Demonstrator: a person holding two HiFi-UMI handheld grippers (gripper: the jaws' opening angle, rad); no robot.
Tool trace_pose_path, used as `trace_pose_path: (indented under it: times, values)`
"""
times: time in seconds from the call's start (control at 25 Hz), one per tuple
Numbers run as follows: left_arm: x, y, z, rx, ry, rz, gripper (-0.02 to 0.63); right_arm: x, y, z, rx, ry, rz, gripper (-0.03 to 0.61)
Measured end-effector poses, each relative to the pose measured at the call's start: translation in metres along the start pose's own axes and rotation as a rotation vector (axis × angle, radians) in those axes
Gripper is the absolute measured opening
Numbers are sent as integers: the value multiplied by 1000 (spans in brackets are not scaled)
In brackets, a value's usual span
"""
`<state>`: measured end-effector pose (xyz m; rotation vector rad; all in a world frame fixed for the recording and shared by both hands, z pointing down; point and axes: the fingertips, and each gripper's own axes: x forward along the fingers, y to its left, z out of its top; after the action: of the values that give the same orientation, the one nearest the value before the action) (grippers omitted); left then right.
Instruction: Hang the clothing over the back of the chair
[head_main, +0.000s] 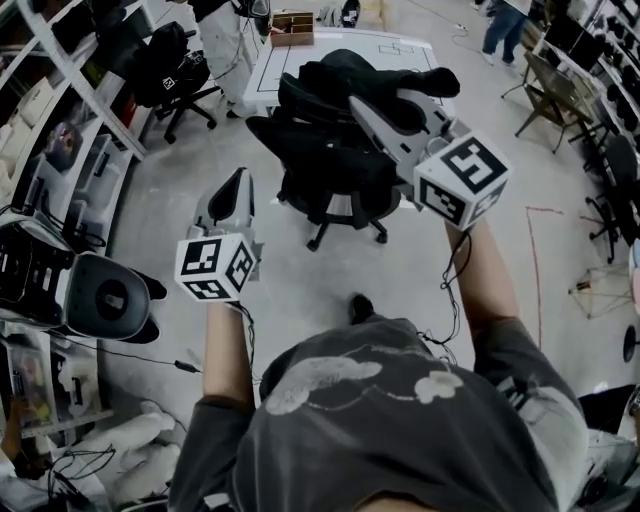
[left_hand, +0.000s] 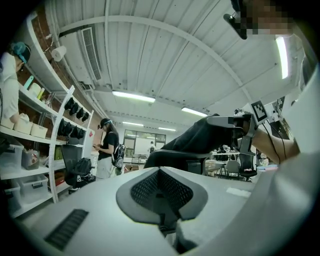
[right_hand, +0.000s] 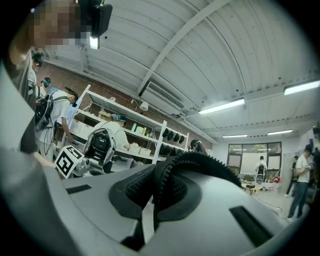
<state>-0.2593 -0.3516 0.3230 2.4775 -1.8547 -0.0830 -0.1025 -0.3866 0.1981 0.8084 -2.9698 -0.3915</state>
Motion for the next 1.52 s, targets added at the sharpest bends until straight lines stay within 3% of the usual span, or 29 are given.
trace_pose_path:
  times: [0.4,0.68,1.24,1.52]
  values:
    - [-36,-21,-16,-15,20,-138,2,-20,85,-12,-66,41,-65,-5]
    - [-36,-47,-26,-26,42,-207,2,-40,125,-39,-81,142,-87,-5]
    - [-67,-122,-30,-19,75,-182,2,-111,149,-53,120,79,4,-5]
    - [-109,-147,-45,-29,91,-132,2,-141,193,-75,161,66,90,-5]
